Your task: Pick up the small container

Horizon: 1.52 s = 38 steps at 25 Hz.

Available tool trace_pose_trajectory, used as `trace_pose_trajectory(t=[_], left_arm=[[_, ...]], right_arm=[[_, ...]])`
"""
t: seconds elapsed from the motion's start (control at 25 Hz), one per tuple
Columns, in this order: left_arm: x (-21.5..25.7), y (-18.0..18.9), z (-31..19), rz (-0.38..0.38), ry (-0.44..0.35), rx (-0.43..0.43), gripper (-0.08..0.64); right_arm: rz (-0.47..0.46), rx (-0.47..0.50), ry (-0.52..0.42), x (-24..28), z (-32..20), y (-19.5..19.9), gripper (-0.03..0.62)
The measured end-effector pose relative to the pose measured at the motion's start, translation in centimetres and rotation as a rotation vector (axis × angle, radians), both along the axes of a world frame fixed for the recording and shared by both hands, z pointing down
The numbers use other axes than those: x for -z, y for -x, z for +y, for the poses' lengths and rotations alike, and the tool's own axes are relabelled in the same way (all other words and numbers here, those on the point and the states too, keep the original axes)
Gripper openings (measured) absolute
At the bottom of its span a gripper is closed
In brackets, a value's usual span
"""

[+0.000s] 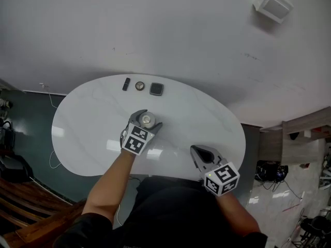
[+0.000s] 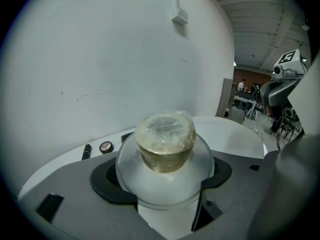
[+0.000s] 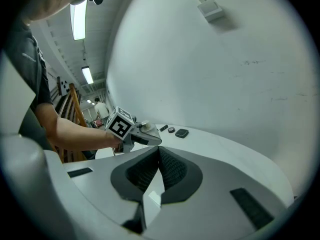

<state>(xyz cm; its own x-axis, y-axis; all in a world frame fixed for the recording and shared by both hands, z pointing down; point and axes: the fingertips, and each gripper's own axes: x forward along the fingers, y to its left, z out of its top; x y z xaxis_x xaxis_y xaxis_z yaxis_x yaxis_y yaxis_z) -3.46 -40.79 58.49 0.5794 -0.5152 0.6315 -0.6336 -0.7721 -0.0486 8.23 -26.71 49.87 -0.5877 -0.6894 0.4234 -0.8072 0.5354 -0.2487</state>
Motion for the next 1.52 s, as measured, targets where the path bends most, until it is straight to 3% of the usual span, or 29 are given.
trace_pose_trajectory(t=[0.6,1.04,1.52], left_arm=[[7.1,1.8,6.4,0.015,-0.014,-0.070,0.344],[9.9,2.7,9.3,-0.012,-0.016,-0.066,0.344],[11.9,1.7,11.8,-0.021,-0.034,-0.119,0.344]], right_arm=[[-0.015,0.088,-0.077,2.6,-3.3,3.1,-0.003],[-0.013,0.130,-0.127,4.4,-4.4,4.6,-0.004],[0.021,0.130,-0.146,4.8,-4.7,4.6,-0.005]])
